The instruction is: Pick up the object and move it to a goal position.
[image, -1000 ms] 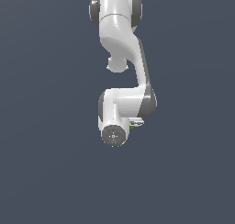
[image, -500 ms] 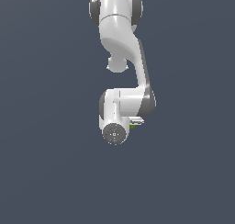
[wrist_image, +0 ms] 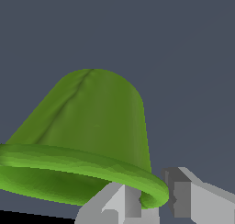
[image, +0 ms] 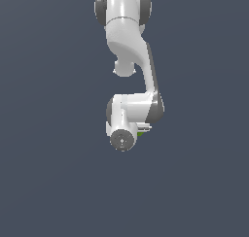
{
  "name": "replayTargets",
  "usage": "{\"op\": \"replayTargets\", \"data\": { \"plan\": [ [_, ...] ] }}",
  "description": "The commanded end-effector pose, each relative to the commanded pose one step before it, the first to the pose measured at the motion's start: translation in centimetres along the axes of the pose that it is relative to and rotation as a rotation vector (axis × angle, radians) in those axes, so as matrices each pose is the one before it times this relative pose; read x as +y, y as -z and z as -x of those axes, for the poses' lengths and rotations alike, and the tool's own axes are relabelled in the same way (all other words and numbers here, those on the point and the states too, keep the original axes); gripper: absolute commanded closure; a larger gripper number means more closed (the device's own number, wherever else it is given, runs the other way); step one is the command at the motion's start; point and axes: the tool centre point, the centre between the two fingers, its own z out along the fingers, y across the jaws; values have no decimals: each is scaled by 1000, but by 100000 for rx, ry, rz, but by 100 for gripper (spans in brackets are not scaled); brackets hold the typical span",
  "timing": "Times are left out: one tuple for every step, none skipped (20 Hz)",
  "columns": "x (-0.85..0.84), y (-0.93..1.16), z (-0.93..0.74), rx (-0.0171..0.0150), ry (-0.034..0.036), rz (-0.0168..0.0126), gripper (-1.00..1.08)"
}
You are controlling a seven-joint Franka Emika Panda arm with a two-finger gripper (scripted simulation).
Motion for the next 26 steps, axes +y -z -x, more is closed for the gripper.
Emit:
{"op": "replayTargets", "data": {
  "plan": [
    [2, -28, -1, 49, -1, -4, 108],
    [0, 0, 0, 0, 0, 0, 108],
    [0, 0, 0, 0, 0, 0, 108],
    [0, 0, 0, 0, 0, 0, 108],
    [0, 0, 0, 0, 0, 0, 108],
    [0, 0, 0, 0, 0, 0, 108],
    [0, 0, 0, 0, 0, 0, 108],
    [0, 0, 0, 0, 0, 0, 108],
    [6, 9, -4, 0, 0, 0, 108],
    [50, 16, 18, 0, 0, 0, 108],
    [151, 48, 53, 0, 0, 0, 108],
    [278, 80, 80, -8, -39, -28, 108],
    [355, 115, 116, 0, 0, 0, 108],
    [476, 138, 125, -36, -18, -27, 108],
    [561, 185, 165, 0, 0, 0, 108],
    [691, 205, 162, -50, -26, -40, 108],
    [768, 257, 206, 0, 0, 0, 108],
    [871, 293, 227, 0, 0, 0, 108],
    [986, 314, 229, -39, -20, -22, 108],
    [1035, 350, 260, 0, 0, 0, 108],
    [1024, 347, 254, 0, 0, 0, 108],
    [930, 300, 208, -39, -29, 3, 108],
    [817, 279, 195, 0, 0, 0, 108],
    [714, 244, 163, 0, 0, 0, 108],
    [611, 211, 129, 0, 0, 0, 108],
    [489, 179, 95, 2, -10, 48, 108]
  ]
}}
